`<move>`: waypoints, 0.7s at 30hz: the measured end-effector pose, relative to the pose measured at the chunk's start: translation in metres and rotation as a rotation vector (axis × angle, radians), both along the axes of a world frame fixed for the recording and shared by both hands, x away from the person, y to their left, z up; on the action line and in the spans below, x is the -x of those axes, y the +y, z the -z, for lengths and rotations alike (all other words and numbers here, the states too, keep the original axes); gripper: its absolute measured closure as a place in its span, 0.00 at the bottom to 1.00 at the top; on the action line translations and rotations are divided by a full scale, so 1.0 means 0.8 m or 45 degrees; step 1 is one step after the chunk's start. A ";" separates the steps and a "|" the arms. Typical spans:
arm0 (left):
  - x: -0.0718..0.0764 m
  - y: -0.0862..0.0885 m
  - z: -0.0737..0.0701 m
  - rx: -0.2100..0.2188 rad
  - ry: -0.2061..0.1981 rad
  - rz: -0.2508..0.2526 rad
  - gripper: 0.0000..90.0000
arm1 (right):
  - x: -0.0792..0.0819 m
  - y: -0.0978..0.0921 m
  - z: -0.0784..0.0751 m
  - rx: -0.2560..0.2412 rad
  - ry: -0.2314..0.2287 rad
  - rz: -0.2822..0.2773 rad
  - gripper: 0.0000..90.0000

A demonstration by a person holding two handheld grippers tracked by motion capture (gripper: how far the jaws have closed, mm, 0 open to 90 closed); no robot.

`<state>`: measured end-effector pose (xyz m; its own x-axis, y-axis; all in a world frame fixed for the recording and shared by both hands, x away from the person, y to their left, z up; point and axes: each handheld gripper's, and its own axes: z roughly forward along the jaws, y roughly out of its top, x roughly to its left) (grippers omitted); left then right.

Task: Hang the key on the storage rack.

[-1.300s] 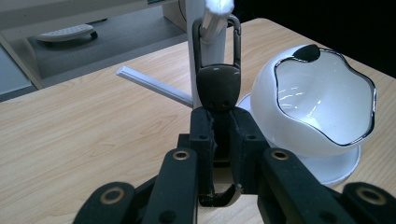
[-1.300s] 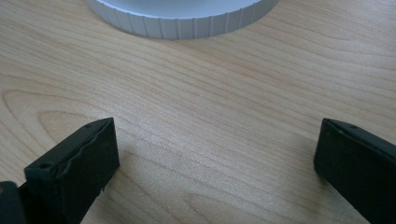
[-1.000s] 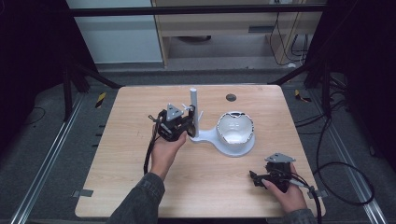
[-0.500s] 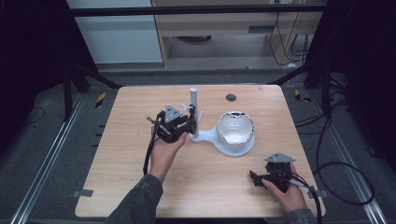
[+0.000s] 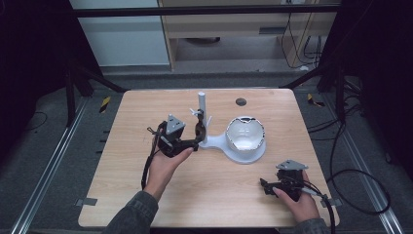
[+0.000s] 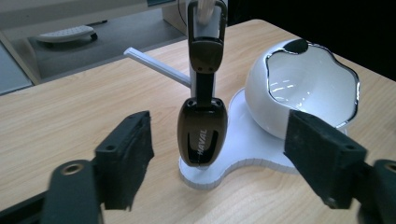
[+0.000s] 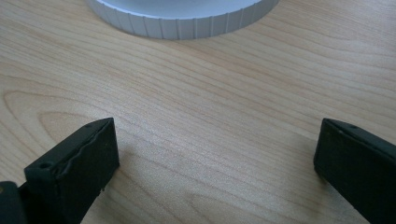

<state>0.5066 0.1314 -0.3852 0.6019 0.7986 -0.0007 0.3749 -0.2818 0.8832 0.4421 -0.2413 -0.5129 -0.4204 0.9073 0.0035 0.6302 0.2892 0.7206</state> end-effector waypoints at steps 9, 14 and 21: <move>0.010 0.011 -0.003 -0.010 0.034 0.055 0.15 | 0.000 0.000 0.000 0.001 0.000 0.000 0.00; 0.020 0.017 0.005 -0.012 0.064 0.106 0.11 | 0.000 0.000 0.000 0.001 0.000 0.000 0.00; 0.035 0.026 0.027 -0.078 0.105 0.133 0.10 | 0.000 0.000 0.000 0.001 0.000 0.001 0.00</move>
<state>0.4783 0.1520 -0.4066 0.6816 0.7317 -0.0067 0.4112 -0.3754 0.8306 0.4422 -0.2411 -0.5129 -0.4198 0.9076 0.0031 0.6304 0.2892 0.7204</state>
